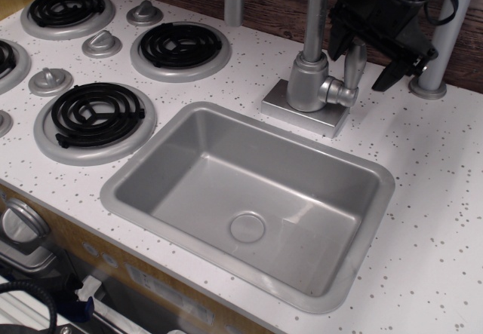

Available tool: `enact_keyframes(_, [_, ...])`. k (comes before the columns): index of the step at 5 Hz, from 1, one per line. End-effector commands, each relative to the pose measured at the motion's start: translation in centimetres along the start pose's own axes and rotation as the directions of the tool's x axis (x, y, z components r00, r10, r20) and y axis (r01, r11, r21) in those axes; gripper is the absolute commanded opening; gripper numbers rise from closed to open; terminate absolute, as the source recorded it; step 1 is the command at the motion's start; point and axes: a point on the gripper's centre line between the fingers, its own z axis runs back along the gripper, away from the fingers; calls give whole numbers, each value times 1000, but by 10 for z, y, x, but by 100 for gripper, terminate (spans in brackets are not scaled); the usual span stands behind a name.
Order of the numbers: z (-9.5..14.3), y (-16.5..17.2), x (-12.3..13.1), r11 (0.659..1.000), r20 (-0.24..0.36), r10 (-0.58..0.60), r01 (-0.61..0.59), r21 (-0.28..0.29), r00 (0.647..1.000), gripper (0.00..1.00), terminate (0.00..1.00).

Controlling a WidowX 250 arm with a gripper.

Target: Lever vertical to front

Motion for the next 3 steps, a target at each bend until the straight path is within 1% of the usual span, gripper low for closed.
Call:
enact_keyframes(1, [17, 11, 17, 1000, 84, 4, -4, 1, 996, 100, 0])
enact_keyframes(2, [16, 11, 23, 1000, 87, -15, 16, -2, 996, 100, 0])
enact_keyframes(3, [15, 11, 25, 1000, 81, -15, 16, -9, 997, 0, 0])
